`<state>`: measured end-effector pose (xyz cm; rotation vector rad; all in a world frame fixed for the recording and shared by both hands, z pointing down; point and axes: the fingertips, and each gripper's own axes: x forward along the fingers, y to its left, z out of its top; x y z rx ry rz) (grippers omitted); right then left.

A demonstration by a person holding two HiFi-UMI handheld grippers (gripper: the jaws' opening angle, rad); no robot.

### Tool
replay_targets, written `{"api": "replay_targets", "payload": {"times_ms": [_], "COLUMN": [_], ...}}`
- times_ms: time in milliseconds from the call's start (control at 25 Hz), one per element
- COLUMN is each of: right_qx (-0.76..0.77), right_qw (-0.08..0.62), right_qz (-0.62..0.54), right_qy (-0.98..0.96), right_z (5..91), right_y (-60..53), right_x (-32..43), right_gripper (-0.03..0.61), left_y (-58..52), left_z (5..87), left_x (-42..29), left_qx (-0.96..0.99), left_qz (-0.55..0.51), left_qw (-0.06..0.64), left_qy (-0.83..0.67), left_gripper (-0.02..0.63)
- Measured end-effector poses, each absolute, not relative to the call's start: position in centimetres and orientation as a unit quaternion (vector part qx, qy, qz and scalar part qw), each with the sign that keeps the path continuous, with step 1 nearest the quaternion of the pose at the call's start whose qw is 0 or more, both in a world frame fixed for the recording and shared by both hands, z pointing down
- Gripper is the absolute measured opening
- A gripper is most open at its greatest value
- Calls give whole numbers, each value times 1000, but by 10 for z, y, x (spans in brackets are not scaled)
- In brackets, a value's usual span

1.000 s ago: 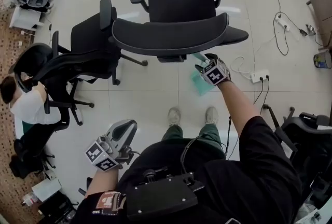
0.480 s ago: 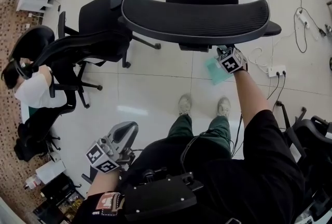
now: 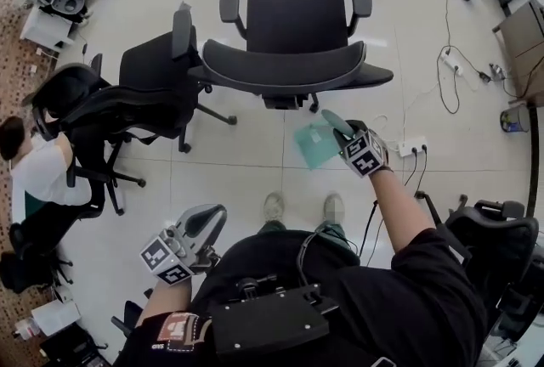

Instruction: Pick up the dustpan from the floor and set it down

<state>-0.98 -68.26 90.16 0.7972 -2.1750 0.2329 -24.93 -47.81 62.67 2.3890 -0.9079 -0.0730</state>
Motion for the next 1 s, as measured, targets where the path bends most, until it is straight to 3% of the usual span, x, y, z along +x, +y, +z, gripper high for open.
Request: {"api": "replay_targets", "payload": {"times_ms": [320, 560, 760, 1000], "right_qx": [315, 333, 348, 367], "right_qw": [288, 212, 185, 178], "right_qz": [14, -43, -85, -104], "right_qy": [-904, -918, -915, -907], "right_z": [640, 506, 442, 423], "right_y": [-607, -565, -547, -540], "right_x": [21, 36, 50, 57], "right_gripper": [100, 98, 98, 98], "left_y": [-462, -450, -449, -454], "left_z": [520, 466, 446, 438], "left_x": [-170, -137, -126, -129], "left_qx": [929, 952, 959, 961], "left_qz": [-61, -80, -91, -86], "left_qw": [223, 157, 139, 131], "left_qy": [-289, -249, -228, -227], "left_gripper": [23, 23, 23, 23]}}
